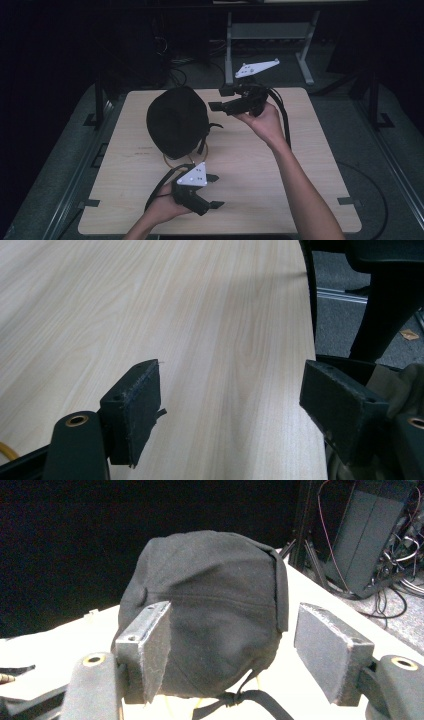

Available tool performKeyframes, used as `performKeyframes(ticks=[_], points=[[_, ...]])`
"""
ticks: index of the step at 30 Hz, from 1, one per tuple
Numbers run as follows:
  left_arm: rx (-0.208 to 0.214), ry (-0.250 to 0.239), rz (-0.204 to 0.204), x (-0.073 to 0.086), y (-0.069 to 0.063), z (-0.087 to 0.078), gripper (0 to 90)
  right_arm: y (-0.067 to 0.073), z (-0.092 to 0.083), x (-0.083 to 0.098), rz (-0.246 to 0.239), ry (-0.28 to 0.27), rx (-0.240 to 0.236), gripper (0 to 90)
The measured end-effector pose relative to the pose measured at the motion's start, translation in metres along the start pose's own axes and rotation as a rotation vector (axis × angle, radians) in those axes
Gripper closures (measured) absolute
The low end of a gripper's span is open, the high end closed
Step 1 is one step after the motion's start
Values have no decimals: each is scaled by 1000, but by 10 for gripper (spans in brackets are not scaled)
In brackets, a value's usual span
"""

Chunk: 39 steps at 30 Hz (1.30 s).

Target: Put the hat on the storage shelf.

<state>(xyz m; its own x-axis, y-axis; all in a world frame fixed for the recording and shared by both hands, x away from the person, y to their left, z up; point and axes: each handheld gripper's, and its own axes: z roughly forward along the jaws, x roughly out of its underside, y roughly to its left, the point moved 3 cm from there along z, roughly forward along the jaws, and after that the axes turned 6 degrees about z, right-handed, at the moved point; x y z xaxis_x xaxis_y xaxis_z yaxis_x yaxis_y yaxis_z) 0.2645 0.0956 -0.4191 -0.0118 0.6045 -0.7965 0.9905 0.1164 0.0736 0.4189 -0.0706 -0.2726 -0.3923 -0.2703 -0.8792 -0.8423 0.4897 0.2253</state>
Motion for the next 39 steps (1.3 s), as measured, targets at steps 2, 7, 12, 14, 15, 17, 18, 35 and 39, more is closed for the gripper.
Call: performKeyframes(ticks=[2, 7, 12, 14, 15, 17, 18, 35, 39], points=[[1, 4, -1, 0, 0, 0, 241, -2, -3, 2, 0, 4, 6, 302], [0, 4, -2, 1, 1, -1, 240, -6, -10, 6, 7, 6, 17, 299], [-1, 5, -3, 1, 1, -1, 240, -8, -15, 10, 11, 9, 22, 286], [-2, 5, 1, 1, 1, -1, 240, -9, -18, 11, 12, 9, 23, 284], [-3, 5, 3, 2, 1, -1, 240, -9, -19, 11, 17, 11, 24, 283], [-4, 3, -1, 2, 1, -1, 240, -10, -21, 13, 11, 9, 30, 281], [-5, 2, -1, 2, 1, -2, 240, -10, -22, 14, 15, 11, 30, 278], [-15, 5, -12, 3, 1, -2, 238, -17, -45, 43, 40, 15, 50, 268], [-13, -1, -17, 4, 1, -2, 238, -20, -52, 51, 48, 25, 58, 261]])
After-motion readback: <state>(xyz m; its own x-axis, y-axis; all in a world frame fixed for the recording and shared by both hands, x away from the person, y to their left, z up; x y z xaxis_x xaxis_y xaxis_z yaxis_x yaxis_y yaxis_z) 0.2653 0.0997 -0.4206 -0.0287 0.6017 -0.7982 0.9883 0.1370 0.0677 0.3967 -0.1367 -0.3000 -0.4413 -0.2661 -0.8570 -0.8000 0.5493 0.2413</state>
